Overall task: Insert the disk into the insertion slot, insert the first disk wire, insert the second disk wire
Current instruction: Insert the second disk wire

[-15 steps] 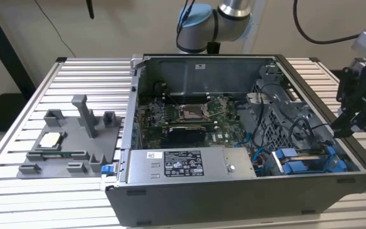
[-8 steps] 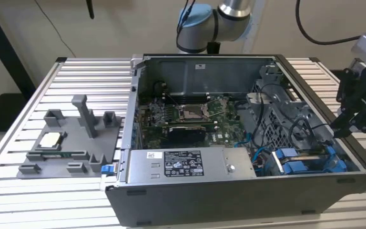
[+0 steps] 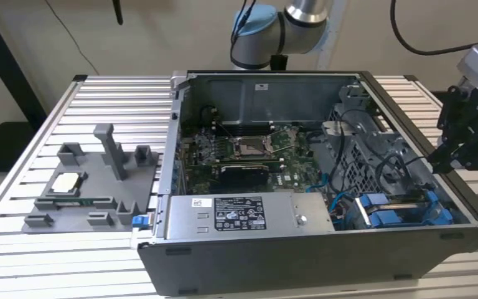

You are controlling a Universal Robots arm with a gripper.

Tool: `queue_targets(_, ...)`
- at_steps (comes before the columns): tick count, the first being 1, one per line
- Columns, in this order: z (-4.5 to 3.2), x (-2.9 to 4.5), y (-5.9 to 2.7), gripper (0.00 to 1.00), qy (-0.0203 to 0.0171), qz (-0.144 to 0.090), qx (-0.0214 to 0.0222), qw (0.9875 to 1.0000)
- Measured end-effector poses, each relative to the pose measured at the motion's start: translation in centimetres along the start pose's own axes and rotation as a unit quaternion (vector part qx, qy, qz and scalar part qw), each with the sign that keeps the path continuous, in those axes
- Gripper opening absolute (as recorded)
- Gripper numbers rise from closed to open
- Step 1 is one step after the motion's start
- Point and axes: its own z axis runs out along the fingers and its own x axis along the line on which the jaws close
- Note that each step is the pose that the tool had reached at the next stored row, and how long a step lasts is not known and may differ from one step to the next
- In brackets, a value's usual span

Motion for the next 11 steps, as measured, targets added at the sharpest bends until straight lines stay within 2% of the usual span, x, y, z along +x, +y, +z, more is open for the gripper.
queue_targets(7, 0.1, 0.02, -0.02, 0.24, -0.0022, 0.005, 0.0006, 1.0)
queue_targets(8, 0.1, 0.02, -0.01, 0.17, -0.0022, 0.005, 0.0006, 1.0)
queue_targets(11, 0.1, 0.02, -0.02, 0.17, -0.0022, 0.005, 0.0007, 1.0)
